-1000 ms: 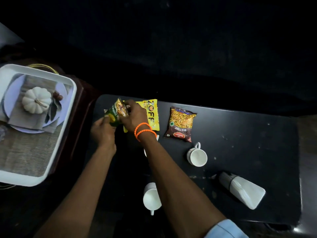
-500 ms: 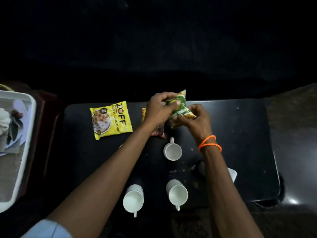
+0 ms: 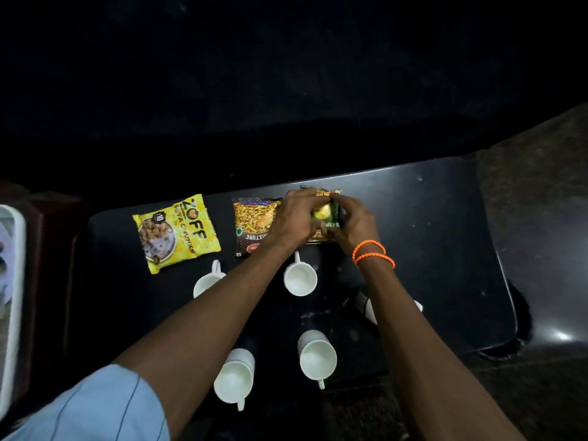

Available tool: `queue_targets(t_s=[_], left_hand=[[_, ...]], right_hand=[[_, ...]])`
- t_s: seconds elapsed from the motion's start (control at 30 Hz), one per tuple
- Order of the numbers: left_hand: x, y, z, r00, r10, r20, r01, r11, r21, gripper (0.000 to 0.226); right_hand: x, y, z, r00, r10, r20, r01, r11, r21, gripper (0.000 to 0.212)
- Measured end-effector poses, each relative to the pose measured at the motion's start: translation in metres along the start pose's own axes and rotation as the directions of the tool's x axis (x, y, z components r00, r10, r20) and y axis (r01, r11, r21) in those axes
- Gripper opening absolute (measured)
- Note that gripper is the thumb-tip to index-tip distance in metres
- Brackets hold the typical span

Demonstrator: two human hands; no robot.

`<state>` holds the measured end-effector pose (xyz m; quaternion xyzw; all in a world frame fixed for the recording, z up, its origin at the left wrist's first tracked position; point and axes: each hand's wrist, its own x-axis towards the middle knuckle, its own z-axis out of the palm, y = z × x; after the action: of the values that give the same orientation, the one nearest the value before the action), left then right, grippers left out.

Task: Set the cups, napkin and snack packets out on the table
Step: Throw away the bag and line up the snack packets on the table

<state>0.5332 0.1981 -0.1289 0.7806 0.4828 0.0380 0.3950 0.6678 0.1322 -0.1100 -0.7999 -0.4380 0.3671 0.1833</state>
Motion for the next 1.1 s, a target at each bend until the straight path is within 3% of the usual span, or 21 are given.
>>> queue_targets(t_s=[0.23, 0.4, 0.47, 0.6, 0.7, 0.97, 1.1], left_hand=[[0.000, 0.012, 0.003, 0.999, 0.030, 0.032, -0.030, 1.000, -0.004, 0.063], [-0.006, -0.018, -0.033, 0.998, 0.060, -0.017, -0.061, 0.993, -0.099, 0.054], [-0.012, -0.041, -0.051, 0.998, 0.056, -0.004, -0.056, 0.998, -0.001, 0.061], [-0.029, -0.080, -0.069, 0.979, 0.036, 0.203, -0.096, 0.952, 0.292, 0.094], [-0.039, -0.096, -0.067, 0.963, 0.042, 0.268, -0.138, 0.926, 0.350, 0.105], [-0.043, -0.098, -0.056, 0.972, 0.023, 0.235, -0.103, 0.937, 0.333, 0.102], [-0.051, -0.096, -0.072, 0.989, 0.000, 0.145, -0.032, 0.975, 0.218, 0.092]], right_hand=[[-0.002, 0.004, -0.005, 0.999, 0.045, -0.012, -0.046, 0.999, -0.019, 0.074], [0.008, -0.007, -0.011, 0.998, 0.034, 0.054, -0.024, 0.985, -0.171, 0.083], [0.011, -0.015, -0.009, 0.998, -0.010, 0.060, 0.022, 0.976, -0.215, 0.082], [0.012, -0.025, 0.001, 0.994, -0.008, 0.113, 0.039, 0.961, -0.275, 0.073], [0.009, -0.023, 0.008, 0.995, 0.009, 0.101, 0.020, 0.958, -0.285, 0.069], [0.007, -0.031, 0.010, 0.997, 0.023, 0.077, 0.004, 0.942, -0.337, 0.073], [0.002, -0.060, 0.023, 0.994, -0.092, -0.055, 0.083, 0.985, -0.149, 0.068]])
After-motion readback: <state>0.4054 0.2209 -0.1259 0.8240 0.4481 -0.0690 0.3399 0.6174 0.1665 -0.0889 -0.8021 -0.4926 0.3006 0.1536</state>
